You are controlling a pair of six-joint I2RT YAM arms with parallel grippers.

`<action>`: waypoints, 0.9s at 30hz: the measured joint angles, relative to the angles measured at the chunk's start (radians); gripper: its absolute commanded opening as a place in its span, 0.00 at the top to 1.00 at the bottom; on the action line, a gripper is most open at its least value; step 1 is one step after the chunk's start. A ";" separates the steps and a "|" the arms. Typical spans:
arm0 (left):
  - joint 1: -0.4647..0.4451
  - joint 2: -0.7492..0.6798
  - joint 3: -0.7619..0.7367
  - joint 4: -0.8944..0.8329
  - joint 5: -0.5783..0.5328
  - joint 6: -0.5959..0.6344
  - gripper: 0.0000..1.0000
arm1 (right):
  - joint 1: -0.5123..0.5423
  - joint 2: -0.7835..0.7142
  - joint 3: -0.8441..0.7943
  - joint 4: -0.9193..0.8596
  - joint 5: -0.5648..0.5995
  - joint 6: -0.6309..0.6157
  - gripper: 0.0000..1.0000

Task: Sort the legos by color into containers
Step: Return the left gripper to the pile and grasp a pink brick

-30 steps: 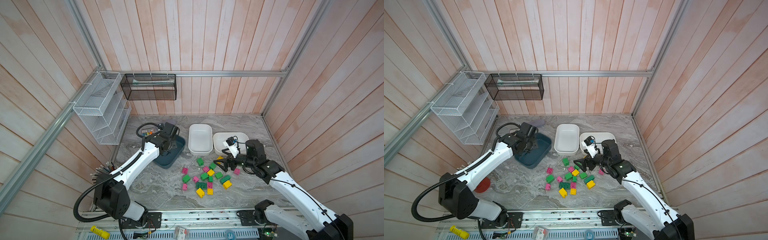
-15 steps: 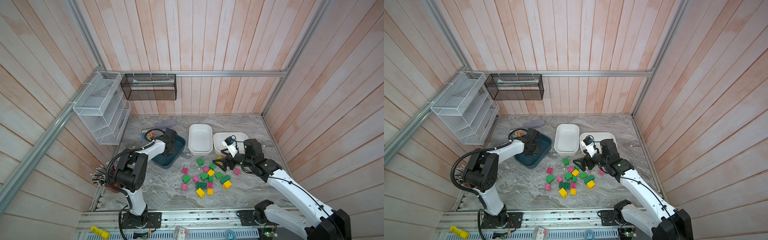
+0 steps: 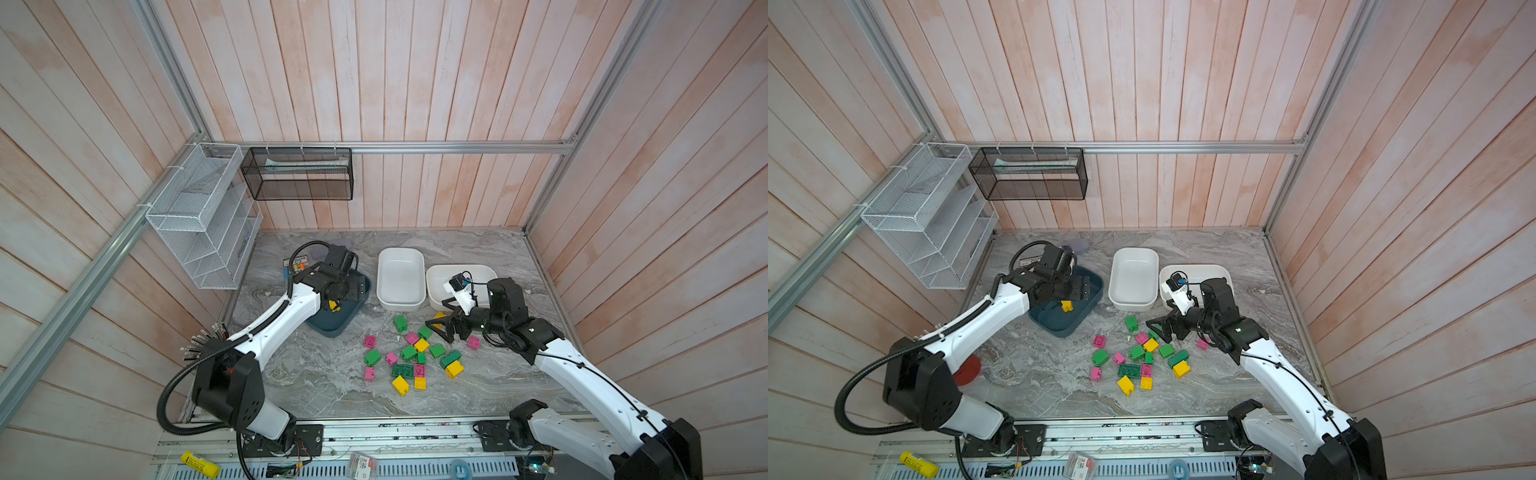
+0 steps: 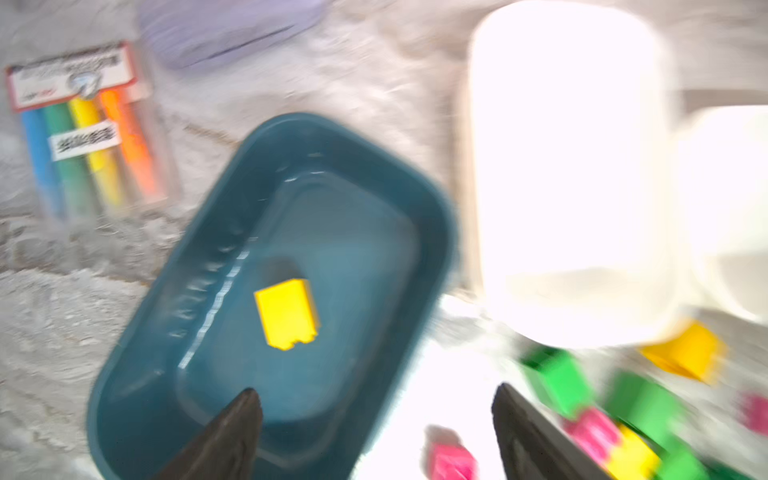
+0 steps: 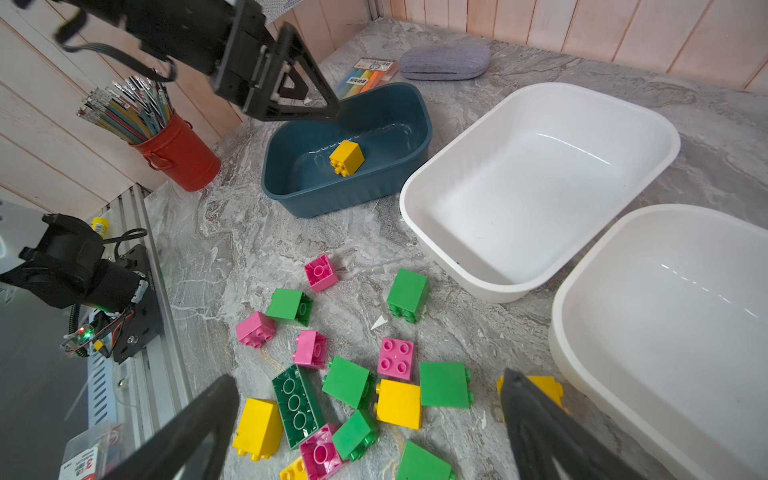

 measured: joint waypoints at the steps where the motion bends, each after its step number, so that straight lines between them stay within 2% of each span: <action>1: -0.029 -0.026 -0.002 -0.012 0.019 -0.006 0.10 | 0.000 0.000 0.000 0.000 0.000 -0.002 0.02; 5: -0.136 -0.085 -0.057 -0.019 0.073 -0.045 0.11 | 0.000 0.000 0.003 -0.001 0.000 -0.010 0.02; 10: -0.222 -0.032 -0.163 -0.001 0.100 -0.087 0.14 | -0.003 0.001 0.004 -0.002 -0.001 -0.024 0.02; 19: -0.231 0.128 -0.229 0.078 0.076 -0.095 0.24 | -0.014 -0.015 0.004 -0.039 0.000 -0.029 0.02; 27: -0.231 0.175 -0.284 0.142 0.041 -0.101 0.33 | -0.021 -0.039 0.004 -0.071 0.006 -0.037 0.02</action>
